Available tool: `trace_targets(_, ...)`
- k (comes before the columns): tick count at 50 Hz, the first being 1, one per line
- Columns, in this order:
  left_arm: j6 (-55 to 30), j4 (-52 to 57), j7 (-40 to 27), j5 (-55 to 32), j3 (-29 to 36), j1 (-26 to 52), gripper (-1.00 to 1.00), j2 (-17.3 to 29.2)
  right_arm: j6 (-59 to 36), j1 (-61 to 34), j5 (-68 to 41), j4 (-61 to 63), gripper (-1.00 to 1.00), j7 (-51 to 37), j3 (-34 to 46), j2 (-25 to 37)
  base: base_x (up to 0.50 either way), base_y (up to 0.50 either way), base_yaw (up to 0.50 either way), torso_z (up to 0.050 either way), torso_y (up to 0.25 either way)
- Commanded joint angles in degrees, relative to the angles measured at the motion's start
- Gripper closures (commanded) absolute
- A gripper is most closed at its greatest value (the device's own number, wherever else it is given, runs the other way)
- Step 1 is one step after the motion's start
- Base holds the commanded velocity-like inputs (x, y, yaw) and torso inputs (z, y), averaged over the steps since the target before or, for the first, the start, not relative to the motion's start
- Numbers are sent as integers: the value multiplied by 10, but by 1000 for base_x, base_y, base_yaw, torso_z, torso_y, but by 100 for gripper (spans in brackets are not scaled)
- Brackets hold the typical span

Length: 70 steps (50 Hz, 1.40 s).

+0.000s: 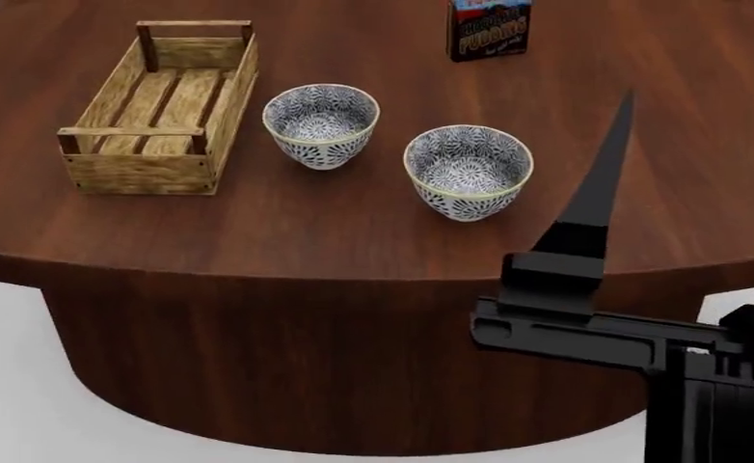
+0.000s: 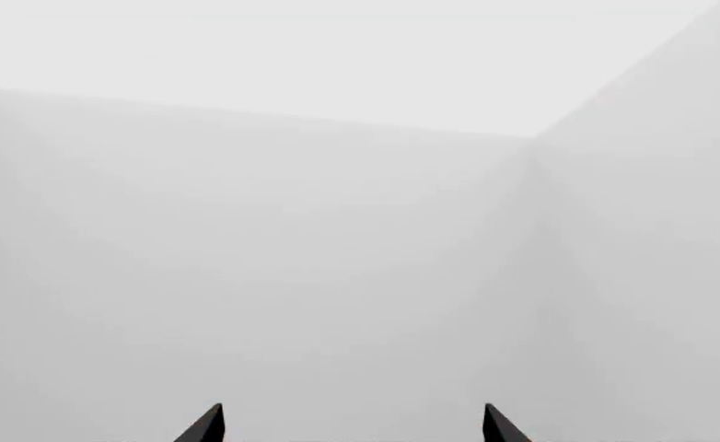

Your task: Stack the left bowl on the right bowl and place them in the tray.

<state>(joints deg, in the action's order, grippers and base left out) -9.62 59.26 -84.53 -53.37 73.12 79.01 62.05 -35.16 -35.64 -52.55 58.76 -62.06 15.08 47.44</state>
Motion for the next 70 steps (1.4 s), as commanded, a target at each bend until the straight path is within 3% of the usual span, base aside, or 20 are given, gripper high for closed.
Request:
trace_targets(1, 20, 7, -55, -29, 59, 57, -100, 34, 71, -25, -61, 10, -100, -87, 59, 89, 324, 348, 0, 0, 0)
trace_targets(9, 26, 7, -55, -32, 72, 72, -100, 40, 111, -42, -65, 10, -100, -108, 101, 119, 365, 347, 0, 0, 0)
trace_targets(20, 21, 7, -55, -12, 44, 33, -100, 34, 156, -45, -57, 9, -100, -124, 132, 150, 432, 271, 0, 0, 0)
trace_targets(70, 16, 7, -55, -2, 30, 6, -100, 30, 159, -55, -56, -10, -100, -128, 154, 140, 466, 137, 0, 0, 1)
